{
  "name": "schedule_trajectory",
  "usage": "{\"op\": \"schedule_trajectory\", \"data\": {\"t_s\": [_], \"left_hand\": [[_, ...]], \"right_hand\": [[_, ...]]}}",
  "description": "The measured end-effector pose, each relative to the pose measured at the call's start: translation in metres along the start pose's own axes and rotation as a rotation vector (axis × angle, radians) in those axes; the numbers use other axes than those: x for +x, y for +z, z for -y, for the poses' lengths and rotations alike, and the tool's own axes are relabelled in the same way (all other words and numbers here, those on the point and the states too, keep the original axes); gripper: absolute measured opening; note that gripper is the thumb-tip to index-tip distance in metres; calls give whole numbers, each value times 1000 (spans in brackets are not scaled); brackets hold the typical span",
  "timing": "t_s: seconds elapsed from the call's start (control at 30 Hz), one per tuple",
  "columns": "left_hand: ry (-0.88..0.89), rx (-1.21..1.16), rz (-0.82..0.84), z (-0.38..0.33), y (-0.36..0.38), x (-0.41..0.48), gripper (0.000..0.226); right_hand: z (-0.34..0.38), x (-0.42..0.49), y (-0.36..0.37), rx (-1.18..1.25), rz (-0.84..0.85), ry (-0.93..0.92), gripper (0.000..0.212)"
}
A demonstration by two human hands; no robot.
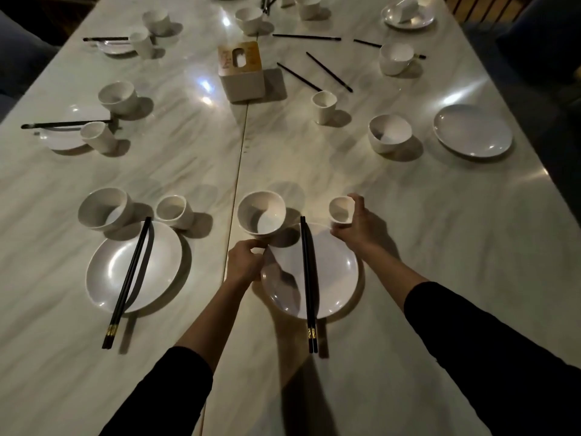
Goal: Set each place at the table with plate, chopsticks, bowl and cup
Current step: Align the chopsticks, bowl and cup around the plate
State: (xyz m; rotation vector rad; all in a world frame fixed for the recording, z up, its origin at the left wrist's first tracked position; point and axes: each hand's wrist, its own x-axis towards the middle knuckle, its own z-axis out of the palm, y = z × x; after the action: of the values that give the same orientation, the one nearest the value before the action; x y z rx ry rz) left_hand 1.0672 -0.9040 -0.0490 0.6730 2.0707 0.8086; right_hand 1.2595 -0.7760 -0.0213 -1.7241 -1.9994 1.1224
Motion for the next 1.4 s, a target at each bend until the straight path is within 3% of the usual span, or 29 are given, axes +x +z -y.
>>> {"op": "schedule_trajectory", "data": {"t_s": [0.3,0.4,0.53,0.8,0.93,1.07,1.2,1.3,1.4], "left_hand": [[-44,-88,-31,5,3,5,37],[-124,-249,-126,3,0,8,41],[-172,-529,-115,-9,-9,19,52],[-189,-524,-124,-15,-9,28,49],[-200,-507,-114,-16,-8,27,48],[-203,-495,-107,-17,-10,23,45],[-221,-479,-94,-18,-9,16,38],[-191,-359,-299,-20,0,6,47],[-18,-180,-509,-20,17,-11,43]], "right_hand": [[-1,3,2,-18,-6,-24,77],[-2,4,2,-30,-5,-27,78],[-3,4,2,-29,-10,-37,78],[-8,8,5,-41,-11,-45,80],[-11,10,7,-42,-4,-12,90],[-18,-2,10,173,32,47,107],[-34,-22,4,225,56,112,106],[-53,-38,-1,106,67,107,91],[-71,-58,-2,84,35,132,71]]}}
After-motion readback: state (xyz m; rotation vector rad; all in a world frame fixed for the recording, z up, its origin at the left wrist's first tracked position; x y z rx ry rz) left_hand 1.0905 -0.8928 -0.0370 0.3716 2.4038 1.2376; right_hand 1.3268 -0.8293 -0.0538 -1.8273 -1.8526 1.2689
